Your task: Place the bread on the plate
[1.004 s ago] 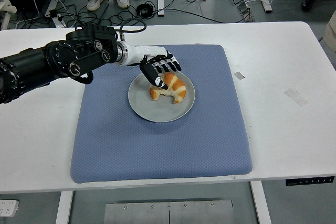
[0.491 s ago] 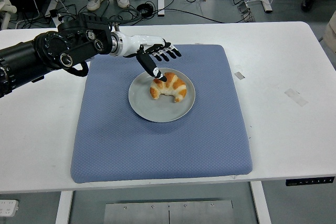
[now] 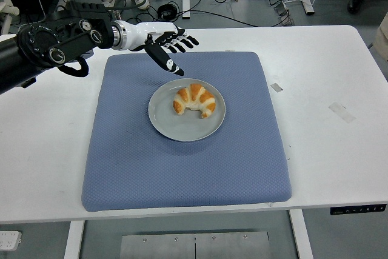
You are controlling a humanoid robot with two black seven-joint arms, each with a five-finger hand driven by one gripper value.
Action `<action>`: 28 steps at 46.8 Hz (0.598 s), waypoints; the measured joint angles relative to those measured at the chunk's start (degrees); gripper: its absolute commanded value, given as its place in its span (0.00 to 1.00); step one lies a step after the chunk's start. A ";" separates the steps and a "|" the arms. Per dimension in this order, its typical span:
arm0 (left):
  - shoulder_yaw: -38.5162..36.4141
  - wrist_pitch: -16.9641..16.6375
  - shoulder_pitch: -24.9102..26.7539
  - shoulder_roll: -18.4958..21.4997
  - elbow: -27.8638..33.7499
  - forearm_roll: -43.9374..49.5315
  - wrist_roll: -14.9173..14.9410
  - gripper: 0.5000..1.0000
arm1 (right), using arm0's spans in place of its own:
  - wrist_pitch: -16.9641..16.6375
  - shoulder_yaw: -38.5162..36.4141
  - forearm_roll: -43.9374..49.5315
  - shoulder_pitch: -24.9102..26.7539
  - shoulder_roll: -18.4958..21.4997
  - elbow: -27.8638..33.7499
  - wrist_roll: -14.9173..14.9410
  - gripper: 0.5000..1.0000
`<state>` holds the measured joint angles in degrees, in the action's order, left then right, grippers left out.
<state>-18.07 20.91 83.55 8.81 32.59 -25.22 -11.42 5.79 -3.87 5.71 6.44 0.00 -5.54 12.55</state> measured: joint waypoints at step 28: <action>2.52 -0.25 -0.32 2.79 -0.16 0.18 0.00 0.77 | 0.01 0.00 0.00 0.02 0.00 0.00 0.00 1.00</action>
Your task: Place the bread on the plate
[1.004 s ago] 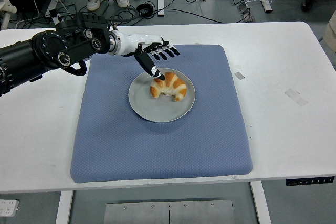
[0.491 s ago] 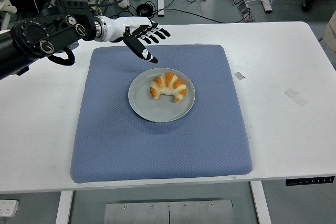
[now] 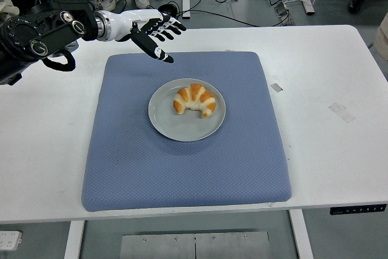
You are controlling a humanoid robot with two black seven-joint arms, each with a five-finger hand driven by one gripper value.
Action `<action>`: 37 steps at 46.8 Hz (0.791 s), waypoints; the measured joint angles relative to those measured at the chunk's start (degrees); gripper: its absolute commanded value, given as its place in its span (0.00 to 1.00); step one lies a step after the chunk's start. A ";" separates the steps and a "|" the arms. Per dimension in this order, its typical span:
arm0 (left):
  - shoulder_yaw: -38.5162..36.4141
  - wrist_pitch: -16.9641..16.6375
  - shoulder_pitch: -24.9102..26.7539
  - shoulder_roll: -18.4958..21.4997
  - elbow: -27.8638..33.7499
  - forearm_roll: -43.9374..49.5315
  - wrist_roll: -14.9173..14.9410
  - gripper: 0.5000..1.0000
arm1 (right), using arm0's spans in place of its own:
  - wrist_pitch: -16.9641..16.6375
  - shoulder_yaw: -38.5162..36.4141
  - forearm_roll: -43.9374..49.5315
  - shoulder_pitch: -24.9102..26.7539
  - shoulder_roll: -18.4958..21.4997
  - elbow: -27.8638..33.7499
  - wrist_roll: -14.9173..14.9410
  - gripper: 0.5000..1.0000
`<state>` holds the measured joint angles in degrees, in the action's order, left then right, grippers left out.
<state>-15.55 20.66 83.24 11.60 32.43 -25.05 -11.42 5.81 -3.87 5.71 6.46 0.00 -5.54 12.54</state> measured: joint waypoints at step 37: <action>0.88 0.09 -0.47 0.94 0.01 0.02 0.00 0.81 | 0.00 0.03 0.00 -0.02 0.00 0.10 -0.02 1.00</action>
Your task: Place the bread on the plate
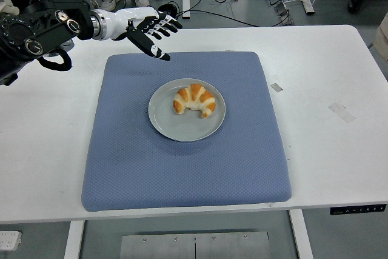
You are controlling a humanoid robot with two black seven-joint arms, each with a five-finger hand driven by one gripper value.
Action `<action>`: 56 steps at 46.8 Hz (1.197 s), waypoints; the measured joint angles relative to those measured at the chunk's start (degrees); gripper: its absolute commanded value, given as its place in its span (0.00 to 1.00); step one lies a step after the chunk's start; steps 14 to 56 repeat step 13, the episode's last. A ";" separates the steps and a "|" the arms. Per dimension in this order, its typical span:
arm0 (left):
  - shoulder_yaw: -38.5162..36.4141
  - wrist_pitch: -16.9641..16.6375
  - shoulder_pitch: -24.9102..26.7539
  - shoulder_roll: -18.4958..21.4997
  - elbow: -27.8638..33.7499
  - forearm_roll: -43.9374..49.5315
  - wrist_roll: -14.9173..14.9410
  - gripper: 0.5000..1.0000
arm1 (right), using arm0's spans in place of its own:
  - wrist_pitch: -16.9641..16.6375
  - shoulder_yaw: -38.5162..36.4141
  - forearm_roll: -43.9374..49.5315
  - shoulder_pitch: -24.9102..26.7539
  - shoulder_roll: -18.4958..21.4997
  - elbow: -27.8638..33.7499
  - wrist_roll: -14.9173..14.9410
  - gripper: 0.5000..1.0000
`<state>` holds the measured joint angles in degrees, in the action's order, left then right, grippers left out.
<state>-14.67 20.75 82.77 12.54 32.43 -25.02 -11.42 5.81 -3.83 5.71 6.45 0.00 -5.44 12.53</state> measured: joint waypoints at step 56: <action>0.00 0.00 -0.15 0.03 0.00 0.00 0.00 0.82 | -0.02 -0.02 0.00 0.82 0.00 -0.18 -0.04 1.00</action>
